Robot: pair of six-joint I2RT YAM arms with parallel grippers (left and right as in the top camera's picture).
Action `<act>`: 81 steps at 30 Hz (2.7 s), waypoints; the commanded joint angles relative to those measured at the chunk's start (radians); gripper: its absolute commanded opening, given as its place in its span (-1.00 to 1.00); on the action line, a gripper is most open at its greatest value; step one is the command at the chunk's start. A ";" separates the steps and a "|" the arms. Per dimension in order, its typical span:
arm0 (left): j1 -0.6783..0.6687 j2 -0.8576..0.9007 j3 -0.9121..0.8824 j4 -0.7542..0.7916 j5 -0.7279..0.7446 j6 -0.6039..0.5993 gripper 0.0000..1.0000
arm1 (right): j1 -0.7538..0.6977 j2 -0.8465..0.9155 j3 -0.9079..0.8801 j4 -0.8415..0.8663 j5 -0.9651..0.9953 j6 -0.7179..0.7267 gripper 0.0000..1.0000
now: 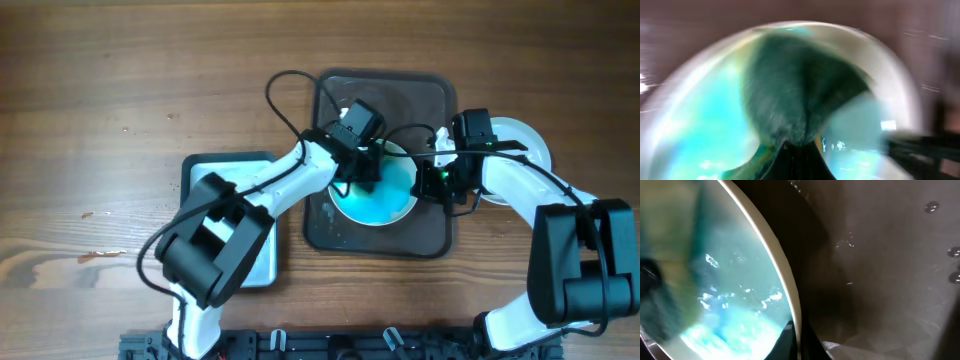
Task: Clean dirty plates on tray and stack at the side
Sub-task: 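Scrub the held plate with the sponge in the left gripper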
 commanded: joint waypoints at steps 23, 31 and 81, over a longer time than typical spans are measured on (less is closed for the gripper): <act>0.059 -0.053 -0.009 -0.425 -0.372 -0.010 -0.92 | 0.005 0.022 -0.018 -0.010 0.035 -0.006 -0.91; 0.056 -0.055 -0.010 -0.267 -0.342 -0.029 -0.92 | 0.005 0.022 -0.018 -0.013 0.036 -0.006 -0.91; 0.149 -0.057 -0.010 -0.437 -0.139 0.044 -0.92 | 0.005 0.022 -0.018 -0.002 0.036 -0.010 -0.92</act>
